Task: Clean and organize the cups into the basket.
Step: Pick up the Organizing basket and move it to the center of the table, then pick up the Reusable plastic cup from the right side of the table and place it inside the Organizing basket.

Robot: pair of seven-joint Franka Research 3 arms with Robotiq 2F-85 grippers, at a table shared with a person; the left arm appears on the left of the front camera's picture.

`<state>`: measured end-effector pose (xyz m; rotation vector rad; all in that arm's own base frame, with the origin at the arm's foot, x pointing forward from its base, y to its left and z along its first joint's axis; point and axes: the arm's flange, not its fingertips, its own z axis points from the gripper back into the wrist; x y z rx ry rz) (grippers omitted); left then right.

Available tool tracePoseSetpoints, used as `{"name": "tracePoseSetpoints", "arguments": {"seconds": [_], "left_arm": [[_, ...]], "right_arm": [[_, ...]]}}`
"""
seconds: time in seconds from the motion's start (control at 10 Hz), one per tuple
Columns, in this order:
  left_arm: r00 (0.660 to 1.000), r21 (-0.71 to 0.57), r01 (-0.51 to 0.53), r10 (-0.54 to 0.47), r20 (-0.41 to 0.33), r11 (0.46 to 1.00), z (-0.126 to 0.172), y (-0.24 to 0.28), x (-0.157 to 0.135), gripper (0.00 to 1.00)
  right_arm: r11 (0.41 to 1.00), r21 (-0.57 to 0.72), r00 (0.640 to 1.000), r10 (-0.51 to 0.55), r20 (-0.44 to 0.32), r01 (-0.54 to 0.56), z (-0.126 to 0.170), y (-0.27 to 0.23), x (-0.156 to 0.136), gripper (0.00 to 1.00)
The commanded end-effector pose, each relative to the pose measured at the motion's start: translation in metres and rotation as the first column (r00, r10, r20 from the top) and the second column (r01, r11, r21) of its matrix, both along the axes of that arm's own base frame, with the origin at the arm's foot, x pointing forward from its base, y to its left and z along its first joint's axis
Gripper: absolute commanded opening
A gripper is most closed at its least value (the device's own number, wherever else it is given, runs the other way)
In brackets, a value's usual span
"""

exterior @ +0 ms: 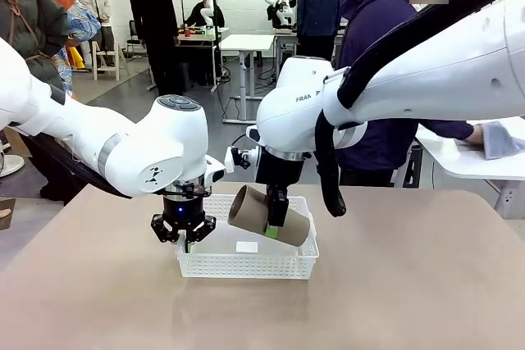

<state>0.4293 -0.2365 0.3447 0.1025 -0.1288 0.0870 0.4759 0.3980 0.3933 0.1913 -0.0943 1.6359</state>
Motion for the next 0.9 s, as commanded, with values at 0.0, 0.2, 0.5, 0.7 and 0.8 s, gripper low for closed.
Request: {"name": "tracePoseSetpoints", "arguments": {"seconds": [0.0, 0.2, 0.5, 0.7, 0.8], "left_arm": [[1.0, 0.017, -0.004, 0.004, 0.008, 1.0, -0.001, 0.0, -0.003, 0.0], [1.0, 0.017, -0.004, 0.004, 0.008, 1.0, -0.001, 0.0, -0.003, 0.0], [1.0, 0.017, -0.004, 0.004, 0.008, 1.0, -0.001, 0.0, -0.003, 0.0], [1.0, 0.017, -0.004, 0.004, 0.008, 1.0, -0.001, 0.0, -0.003, 0.0], [1.0, 0.017, -0.004, 0.004, 0.008, 1.0, -0.001, 0.0, -0.003, 0.0]], "right_arm": [[0.999, -0.034, 0.999, -0.018, -0.029, 0.017, -0.006, 0.002, 0.009, 0.85], [0.998, -0.062, 0.996, -0.005, -0.089, 0.0, -0.027, -0.002, 0.008, 0.85], [0.997, -0.071, 0.99, 0.003, -0.138, -0.012, -0.041, -0.009, 0.007, 1.0], [0.998, -0.062, 0.992, 0.013, -0.126, -0.021, -0.038, -0.01, 0.005, 1.0], [0.998, -0.06, 0.993, 0.023, -0.118, -0.03, -0.034, -0.009, 0.002, 1.0]]}}
